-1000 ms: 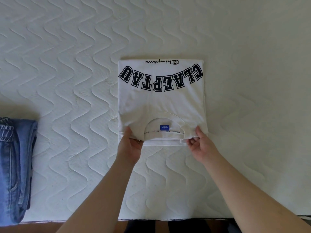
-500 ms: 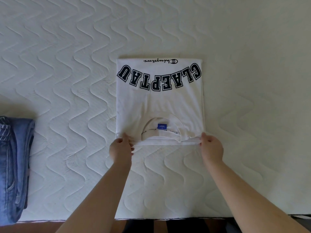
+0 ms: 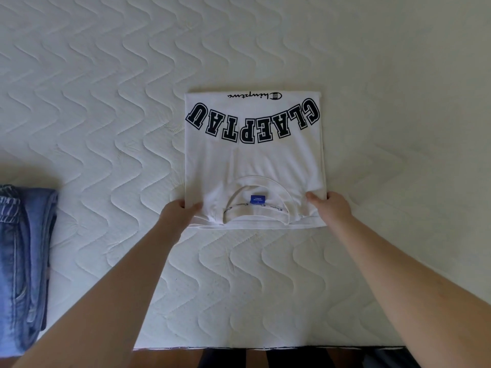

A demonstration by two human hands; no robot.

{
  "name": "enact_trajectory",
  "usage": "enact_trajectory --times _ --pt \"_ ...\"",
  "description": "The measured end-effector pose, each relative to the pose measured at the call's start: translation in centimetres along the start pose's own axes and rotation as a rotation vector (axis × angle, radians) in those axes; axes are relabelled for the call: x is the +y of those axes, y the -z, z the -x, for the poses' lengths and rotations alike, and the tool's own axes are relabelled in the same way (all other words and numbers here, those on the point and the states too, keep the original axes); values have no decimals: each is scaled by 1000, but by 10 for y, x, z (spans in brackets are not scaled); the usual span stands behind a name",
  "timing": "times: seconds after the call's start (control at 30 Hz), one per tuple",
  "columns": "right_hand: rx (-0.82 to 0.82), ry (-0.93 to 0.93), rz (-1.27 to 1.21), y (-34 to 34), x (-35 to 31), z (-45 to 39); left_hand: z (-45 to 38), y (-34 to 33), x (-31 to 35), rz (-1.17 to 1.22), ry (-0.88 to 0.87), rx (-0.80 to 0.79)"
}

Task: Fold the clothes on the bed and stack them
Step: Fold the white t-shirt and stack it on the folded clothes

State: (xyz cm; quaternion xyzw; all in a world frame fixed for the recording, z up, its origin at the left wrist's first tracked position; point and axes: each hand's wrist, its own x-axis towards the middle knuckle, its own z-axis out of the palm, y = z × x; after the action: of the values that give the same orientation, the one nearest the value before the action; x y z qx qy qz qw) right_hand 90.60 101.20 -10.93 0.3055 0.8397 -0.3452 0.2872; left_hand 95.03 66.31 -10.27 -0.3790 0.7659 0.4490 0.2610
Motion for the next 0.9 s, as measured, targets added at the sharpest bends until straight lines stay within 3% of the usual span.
enact_trajectory --times 0.1,0.2,0.27,0.6,0.9 --pt "21 38 11 4 -1 2 4 2 1 80 -12 -36" --pt "28 84 -52 8 4 10 16 5 -3 374 46 -126" --pt "24 119 -126 12 10 17 23 7 -8 447 46 -122" --pt "-64 107 -578 38 18 91 91 37 -3 597 -86 -44" --pt "-61 184 -611 120 -13 198 191 94 43 442 -185 -27"
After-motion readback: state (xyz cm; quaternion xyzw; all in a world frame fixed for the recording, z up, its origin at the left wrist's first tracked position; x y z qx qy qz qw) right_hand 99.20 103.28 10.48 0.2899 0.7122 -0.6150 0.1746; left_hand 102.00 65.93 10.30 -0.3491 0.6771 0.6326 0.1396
